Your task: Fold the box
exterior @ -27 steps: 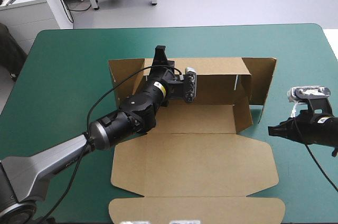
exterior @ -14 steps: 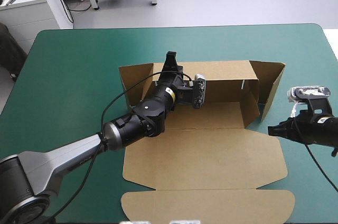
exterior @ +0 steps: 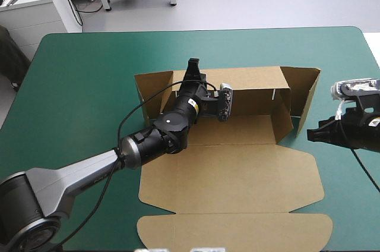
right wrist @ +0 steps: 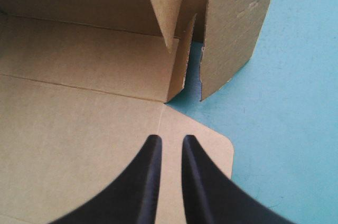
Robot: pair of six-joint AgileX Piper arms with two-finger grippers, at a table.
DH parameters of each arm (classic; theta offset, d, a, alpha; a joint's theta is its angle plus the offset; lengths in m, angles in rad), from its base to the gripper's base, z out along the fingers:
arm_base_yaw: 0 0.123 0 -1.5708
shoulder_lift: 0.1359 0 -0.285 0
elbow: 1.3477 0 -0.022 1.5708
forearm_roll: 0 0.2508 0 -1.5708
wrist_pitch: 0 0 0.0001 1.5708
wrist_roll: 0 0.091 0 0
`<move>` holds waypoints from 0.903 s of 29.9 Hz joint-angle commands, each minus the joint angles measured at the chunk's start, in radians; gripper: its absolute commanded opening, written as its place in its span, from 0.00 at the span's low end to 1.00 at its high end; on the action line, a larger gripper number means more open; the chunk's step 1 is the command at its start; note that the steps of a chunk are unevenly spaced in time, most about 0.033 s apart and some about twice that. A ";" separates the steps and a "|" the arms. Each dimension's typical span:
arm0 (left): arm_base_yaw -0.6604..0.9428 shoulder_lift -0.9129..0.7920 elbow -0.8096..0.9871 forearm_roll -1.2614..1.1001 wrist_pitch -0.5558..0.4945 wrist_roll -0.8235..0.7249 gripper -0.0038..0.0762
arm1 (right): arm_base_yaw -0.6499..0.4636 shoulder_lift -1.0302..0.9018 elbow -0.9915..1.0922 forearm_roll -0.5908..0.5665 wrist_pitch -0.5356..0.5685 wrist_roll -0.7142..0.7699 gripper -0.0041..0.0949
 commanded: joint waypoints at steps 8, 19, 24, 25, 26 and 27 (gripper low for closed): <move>-0.009 -0.041 -0.031 0.027 -0.021 -0.014 0.04 | -0.002 -0.011 -0.162 0.025 0.080 0.066 0.45; -0.009 -0.041 -0.031 0.027 -0.019 -0.014 0.04 | -0.002 -0.003 -0.166 0.011 0.080 0.172 0.57; -0.009 -0.041 -0.031 0.027 -0.016 -0.014 0.04 | -0.002 0.013 -0.166 -0.007 0.077 0.176 0.58; -0.009 -0.041 -0.031 0.027 -0.016 -0.014 0.04 | -0.002 0.017 -0.166 -0.005 0.077 0.176 0.58; -0.009 -0.041 -0.031 0.027 -0.016 -0.014 0.04 | -0.002 0.018 -0.166 0.001 0.075 0.176 0.58; -0.009 -0.041 -0.031 0.027 -0.014 -0.014 0.04 | -0.002 0.022 -0.166 0.002 0.073 0.176 0.58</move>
